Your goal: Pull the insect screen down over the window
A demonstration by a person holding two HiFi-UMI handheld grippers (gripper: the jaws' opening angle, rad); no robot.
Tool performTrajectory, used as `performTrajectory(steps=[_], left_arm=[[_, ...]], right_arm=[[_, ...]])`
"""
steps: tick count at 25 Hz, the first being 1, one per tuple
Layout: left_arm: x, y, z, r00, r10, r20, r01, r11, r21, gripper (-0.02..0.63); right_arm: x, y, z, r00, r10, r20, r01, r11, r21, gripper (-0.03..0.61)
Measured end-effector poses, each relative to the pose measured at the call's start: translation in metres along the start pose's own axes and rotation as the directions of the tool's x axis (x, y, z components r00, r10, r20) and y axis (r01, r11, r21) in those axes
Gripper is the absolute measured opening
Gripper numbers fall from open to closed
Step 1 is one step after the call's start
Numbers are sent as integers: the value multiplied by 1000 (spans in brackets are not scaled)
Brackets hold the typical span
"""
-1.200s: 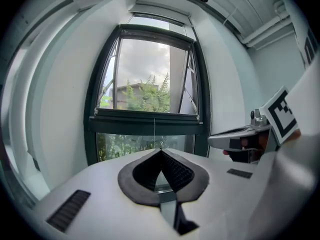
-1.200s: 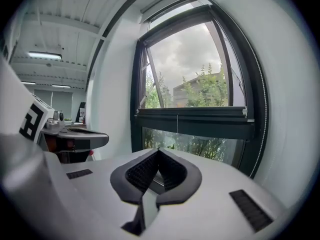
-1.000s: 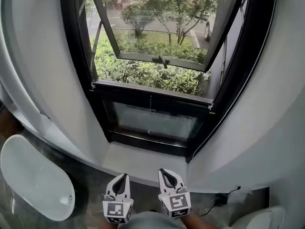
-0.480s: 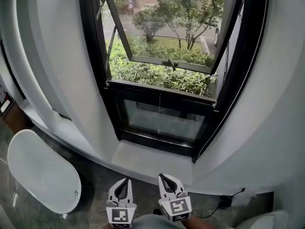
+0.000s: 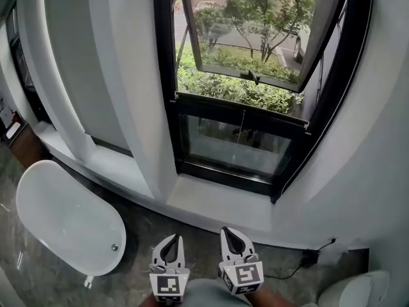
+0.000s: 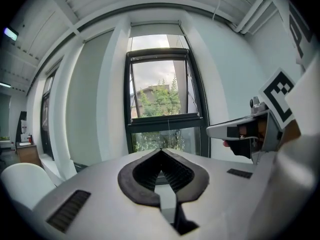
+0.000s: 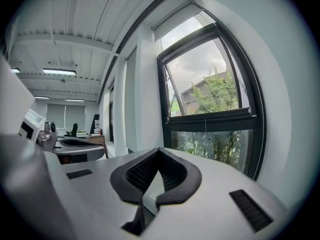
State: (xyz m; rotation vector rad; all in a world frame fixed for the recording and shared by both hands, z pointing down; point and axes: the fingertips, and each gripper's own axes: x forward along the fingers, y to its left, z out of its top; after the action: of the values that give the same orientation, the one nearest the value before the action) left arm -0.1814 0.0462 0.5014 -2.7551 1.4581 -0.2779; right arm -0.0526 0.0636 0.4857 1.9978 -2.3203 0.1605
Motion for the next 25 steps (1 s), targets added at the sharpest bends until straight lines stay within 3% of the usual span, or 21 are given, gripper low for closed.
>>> performTrajectory(steps=[5, 9, 14, 25], left_arm=[[-28, 15, -17, 999, -45, 13, 45, 999, -9, 12], [-35, 18, -28, 998, -55, 21, 55, 998, -23, 12], [-58, 29, -40, 999, -51, -12, 51, 999, -10, 12], [-75, 28, -60, 997, -69, -37, 67, 997, -38, 12]], right_arm=[[-23, 44, -15, 999, -50, -1, 50, 999, -7, 5], [-34, 56, -29, 996, -84, -14, 83, 996, -42, 5], [-38, 70, -46, 994, -99, -35, 99, 995, -14, 5], [-42, 93, -57, 996, -66, -67, 64, 997, -33, 4]])
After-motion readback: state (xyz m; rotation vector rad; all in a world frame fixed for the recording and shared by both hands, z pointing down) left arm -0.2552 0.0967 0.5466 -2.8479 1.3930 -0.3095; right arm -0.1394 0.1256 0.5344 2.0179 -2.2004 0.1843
